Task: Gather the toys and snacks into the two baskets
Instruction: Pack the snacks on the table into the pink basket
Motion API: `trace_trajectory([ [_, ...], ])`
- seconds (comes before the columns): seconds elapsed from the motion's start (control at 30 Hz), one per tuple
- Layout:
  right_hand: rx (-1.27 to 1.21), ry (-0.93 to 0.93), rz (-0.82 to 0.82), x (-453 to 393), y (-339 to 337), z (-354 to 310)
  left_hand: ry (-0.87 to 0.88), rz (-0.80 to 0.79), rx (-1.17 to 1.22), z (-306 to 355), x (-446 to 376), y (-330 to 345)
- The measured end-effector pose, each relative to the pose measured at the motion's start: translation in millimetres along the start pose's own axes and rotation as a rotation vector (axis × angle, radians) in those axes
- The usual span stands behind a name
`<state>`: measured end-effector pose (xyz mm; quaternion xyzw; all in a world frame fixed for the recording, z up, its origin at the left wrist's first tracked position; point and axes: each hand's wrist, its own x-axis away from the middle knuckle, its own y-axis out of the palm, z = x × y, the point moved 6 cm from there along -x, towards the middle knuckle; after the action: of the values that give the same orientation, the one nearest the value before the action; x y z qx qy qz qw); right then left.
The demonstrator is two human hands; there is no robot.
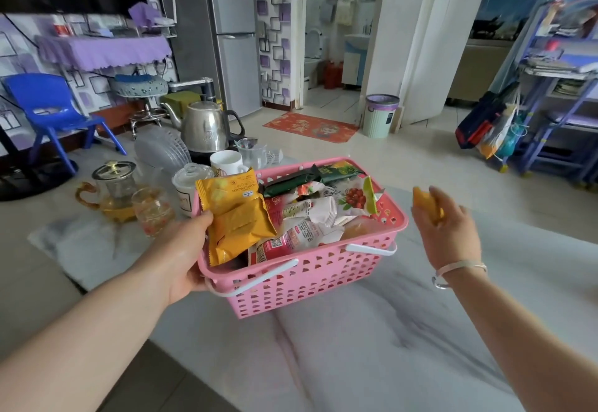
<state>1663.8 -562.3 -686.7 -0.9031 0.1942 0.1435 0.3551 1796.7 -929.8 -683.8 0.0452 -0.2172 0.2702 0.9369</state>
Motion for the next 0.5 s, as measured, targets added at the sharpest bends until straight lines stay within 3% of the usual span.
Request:
trace_trajectory([
  [0.07,-0.162,-0.114,0.071,14.7,-30.7,-51.5,0.001,0.006,0.003,0.2,9.9,-2.1],
  [0.17,-0.216,-0.331,0.02,52.7,-56.4,-122.0,-0.002,0.011,0.009,0.0,30.8,-5.8],
  [0.23,-0.088,-0.415,-0.051,74.5,-53.0,-146.6,-0.001,0.008,0.015,-0.6,42.4,-7.0],
  [0.37,0.41,-0.455,-0.307,104.3,-22.7,-144.6,-0.012,0.012,0.048,-1.6,58.9,-12.5],
  [0.5,0.533,-0.459,-0.347,113.1,-24.8,-142.6,-0.008,0.007,0.055,0.2,66.8,-18.9],
])
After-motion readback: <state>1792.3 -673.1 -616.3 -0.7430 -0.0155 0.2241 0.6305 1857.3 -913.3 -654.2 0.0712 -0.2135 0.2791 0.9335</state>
